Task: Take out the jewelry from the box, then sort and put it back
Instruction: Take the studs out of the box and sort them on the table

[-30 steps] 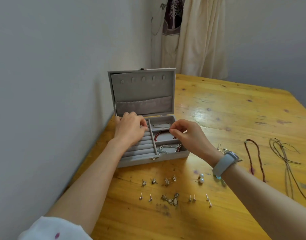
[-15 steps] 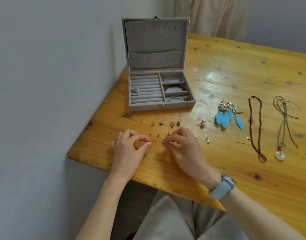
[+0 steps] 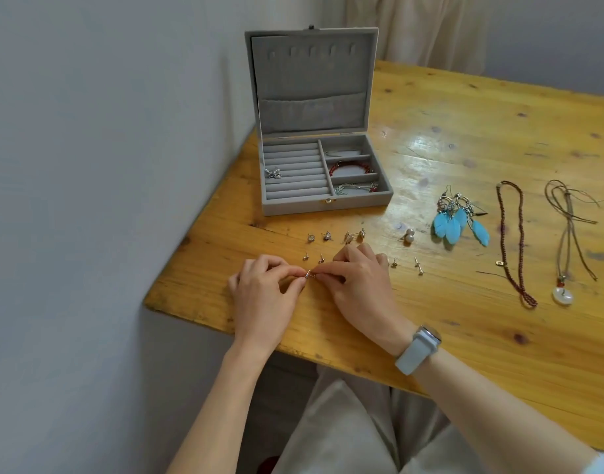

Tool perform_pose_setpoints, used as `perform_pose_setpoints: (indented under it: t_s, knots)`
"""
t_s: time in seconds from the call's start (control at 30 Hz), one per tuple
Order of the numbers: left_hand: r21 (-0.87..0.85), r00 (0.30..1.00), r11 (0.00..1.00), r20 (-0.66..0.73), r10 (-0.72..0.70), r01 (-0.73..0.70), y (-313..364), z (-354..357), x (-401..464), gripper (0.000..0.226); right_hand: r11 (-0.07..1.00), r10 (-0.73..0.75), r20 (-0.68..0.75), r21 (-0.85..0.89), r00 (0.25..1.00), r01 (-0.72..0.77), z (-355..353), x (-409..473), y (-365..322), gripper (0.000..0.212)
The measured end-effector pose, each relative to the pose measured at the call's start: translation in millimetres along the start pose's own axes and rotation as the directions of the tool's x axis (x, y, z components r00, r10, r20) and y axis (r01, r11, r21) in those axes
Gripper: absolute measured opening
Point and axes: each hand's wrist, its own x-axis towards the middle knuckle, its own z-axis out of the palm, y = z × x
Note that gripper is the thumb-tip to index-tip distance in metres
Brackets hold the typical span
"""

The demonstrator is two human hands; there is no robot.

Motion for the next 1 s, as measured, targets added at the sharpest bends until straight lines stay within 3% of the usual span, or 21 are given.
perform_pose_setpoints:
  t_s: [0.17, 0.43, 0.77, 1.0]
  knots:
    - [-0.022, 1.000, 1.000, -0.010, -0.001, 0.001, -2, -1, -2, 0.016, 0.999, -0.014, -0.013, 0.037, 1.000, 0.015, 1, -2, 1, 0.018]
    - [-0.238, 0.996, 0.967, 0.017, -0.093, 0.094, 4, -18, 12, 0.017, 0.993, -0.029, -0.061, 0.113, 0.998, 0.035, -11, 20, 10, 0.017]
    - [-0.122, 0.997, 0.990, -0.011, -0.075, 0.073, -10, -19, 120, 0.023, 0.994, -0.101, 0.007, 0.049, 0.995, 0.101, -12, 124, 5, 0.022]
    - [-0.117, 0.997, 0.992, -0.052, -0.053, 0.047, -27, -3, 148, 0.022, 0.987, -0.153, 0.107, -0.030, 0.982, 0.157, 14, 186, -1, 0.025]
